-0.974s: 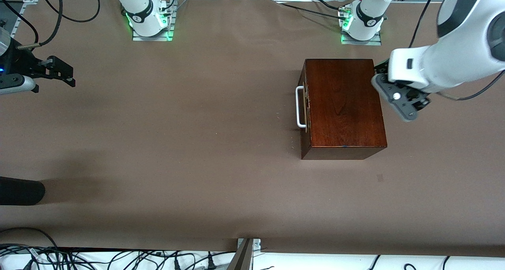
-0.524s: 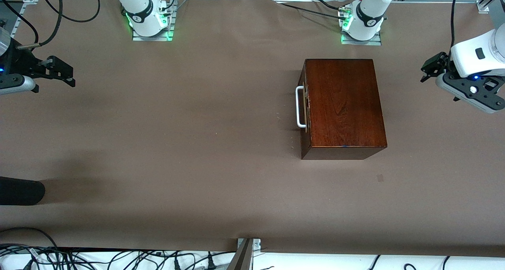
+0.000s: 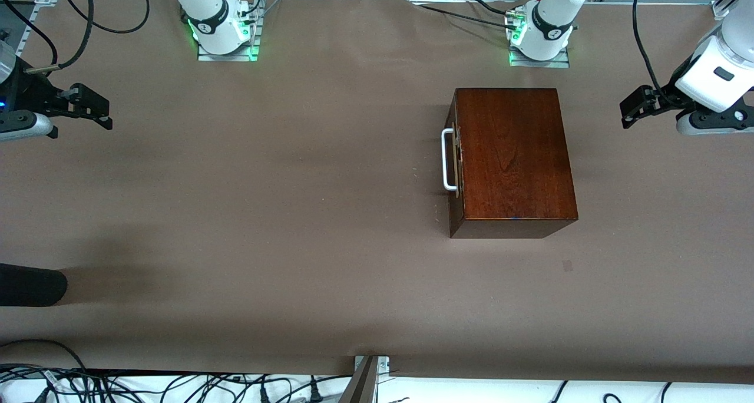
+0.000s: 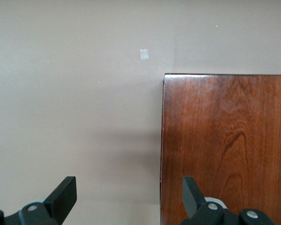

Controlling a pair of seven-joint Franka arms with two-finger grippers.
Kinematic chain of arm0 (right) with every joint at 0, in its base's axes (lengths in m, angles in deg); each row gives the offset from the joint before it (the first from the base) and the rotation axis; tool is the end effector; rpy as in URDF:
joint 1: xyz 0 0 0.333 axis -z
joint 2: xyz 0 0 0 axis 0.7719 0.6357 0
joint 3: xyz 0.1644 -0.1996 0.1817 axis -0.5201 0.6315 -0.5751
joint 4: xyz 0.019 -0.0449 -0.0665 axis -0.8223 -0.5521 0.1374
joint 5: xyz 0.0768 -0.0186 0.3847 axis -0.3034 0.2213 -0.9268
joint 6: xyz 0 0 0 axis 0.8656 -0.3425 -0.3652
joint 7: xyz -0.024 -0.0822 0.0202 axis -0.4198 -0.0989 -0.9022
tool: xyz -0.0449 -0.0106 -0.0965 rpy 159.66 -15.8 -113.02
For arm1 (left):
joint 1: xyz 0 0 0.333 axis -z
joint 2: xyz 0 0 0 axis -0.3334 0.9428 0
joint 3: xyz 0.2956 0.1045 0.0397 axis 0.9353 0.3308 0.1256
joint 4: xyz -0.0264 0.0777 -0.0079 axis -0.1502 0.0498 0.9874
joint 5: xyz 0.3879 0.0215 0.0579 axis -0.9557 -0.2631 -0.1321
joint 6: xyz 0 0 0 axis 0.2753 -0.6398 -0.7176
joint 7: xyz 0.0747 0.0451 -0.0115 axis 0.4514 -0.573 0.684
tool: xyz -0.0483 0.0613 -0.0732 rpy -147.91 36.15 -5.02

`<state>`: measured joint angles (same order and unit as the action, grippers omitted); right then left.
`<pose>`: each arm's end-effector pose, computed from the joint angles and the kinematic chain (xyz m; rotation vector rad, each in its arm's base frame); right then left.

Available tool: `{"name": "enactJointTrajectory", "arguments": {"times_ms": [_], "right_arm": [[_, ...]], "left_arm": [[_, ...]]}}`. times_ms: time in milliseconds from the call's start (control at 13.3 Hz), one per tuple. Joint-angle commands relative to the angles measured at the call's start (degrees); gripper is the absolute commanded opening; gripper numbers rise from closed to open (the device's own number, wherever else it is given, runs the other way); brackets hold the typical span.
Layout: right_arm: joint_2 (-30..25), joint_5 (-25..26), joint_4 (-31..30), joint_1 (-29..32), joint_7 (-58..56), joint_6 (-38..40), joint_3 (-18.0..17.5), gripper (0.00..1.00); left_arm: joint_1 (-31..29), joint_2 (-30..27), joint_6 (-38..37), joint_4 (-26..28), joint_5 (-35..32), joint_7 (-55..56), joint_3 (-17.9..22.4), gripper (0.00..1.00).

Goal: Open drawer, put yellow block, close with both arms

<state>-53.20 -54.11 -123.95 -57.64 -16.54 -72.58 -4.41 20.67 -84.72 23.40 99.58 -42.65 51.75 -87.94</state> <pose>0.5667 0.0175 0.6107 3.1066 0.3110 0.0106 0.5432 -0.0378 0.6004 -3.0638 -0.0866 0.0394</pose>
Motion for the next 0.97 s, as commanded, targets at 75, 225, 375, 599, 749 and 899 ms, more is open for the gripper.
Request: {"name": "enactJointTrajectory", "arguments": {"times_ms": [75,225,375,599,749,899], "right_arm": [[0.2,-0.1,0.9,-0.3,0.8,0.2,0.1,1.0],[0.2,-0.1,0.9,-0.3,0.8,0.4,0.1,1.0],[0.2,-0.1,0.9,-0.3,0.8,0.4,0.1,1.0],[0.2,-0.1,0.8,-0.3,0.8,0.5,0.1,1.0],[0.2,-0.1,0.8,-0.3,0.8,0.6,0.1,1.0],[0.2,-0.1,0.9,-0.3,0.8,0.5,0.1,1.0]], "left_arm": [[0.8,-1.6,0.8,2.7,1.3,1.2,2.0,1.0],[1.0,-1.3,-0.1,2.5,1.3,1.5,2.1,1.0],[0.9,-1.1,-0.4,2.1,1.3,1.5,2.0,1.0],[0.9,-0.5,-0.8,1.6,0.7,1.4,1.5,1.0],[0.6,-0.3,-1.1,1.1,0.9,1.4,1.4,1.0],[0.6,-0.3,-1.4,1.0,0.8,1.4,1.2,1.0]]}}
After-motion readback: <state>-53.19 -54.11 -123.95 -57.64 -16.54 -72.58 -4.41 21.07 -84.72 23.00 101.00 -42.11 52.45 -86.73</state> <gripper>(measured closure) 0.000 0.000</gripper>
